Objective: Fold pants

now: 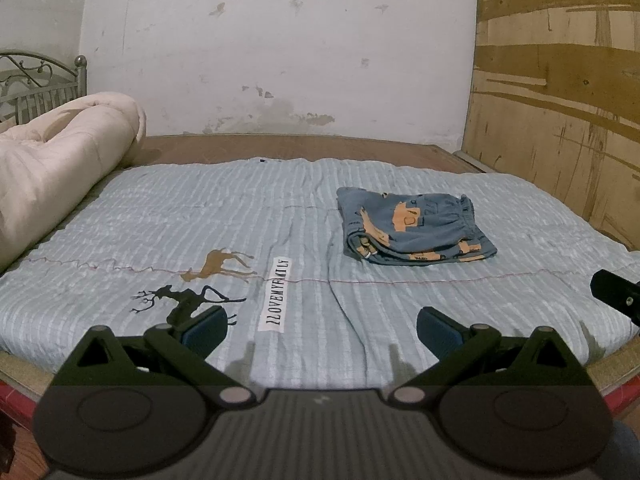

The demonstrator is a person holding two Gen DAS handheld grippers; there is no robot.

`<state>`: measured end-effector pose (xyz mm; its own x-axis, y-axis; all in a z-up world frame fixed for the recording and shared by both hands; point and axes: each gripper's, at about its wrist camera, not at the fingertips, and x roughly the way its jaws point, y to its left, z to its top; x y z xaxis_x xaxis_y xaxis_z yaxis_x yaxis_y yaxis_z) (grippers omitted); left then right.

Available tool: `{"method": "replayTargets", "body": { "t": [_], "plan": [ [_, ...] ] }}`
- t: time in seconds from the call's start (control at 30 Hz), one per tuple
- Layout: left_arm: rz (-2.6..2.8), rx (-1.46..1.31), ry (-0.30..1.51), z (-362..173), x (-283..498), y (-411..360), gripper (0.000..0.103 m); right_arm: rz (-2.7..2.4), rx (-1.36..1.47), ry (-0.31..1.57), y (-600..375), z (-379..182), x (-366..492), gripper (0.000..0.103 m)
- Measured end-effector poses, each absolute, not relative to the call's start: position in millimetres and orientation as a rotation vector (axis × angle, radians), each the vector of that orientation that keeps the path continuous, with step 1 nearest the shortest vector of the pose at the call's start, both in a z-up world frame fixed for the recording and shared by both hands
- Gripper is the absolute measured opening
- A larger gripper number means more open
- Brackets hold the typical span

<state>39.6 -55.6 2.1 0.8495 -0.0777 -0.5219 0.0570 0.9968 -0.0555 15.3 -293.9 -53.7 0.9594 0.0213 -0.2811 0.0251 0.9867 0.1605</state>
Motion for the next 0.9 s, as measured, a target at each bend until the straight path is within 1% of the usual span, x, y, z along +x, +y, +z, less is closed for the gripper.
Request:
{"method": "replayTargets", "body": {
  "t": [0.9],
  "plan": [
    [-0.068, -0.041, 0.559, 1.2, 38.0, -56.1, 0.102, -0.003, 0.164, 0.289, -293.9, -54.8, 14.8, 0.102]
  ]
}}
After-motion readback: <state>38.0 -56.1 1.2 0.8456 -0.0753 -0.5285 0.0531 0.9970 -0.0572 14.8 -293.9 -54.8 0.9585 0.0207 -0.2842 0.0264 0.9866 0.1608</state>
